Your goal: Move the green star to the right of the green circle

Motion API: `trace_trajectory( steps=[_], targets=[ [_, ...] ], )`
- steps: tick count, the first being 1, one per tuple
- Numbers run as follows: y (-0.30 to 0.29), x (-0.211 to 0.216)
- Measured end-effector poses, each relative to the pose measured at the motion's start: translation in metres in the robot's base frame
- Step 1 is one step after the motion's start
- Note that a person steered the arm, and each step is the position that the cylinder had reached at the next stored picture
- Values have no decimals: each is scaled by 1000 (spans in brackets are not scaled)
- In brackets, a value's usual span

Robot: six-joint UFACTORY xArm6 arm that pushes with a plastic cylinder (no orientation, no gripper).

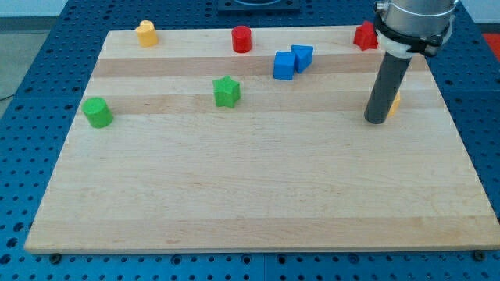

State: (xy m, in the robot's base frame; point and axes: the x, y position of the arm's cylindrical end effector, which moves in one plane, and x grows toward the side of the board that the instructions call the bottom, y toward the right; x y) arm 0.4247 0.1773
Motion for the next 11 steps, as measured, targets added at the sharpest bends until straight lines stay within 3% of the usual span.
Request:
trace_trajectory(
  steps=[1,3,5,6,7,8,9,11],
  targets=[
    [-2,0],
    [-94,-5],
    [-113,-82],
    [-146,-99],
    [-213,-74],
    [-255,-15],
    [-268,9],
    [-264,-2]
  ],
)
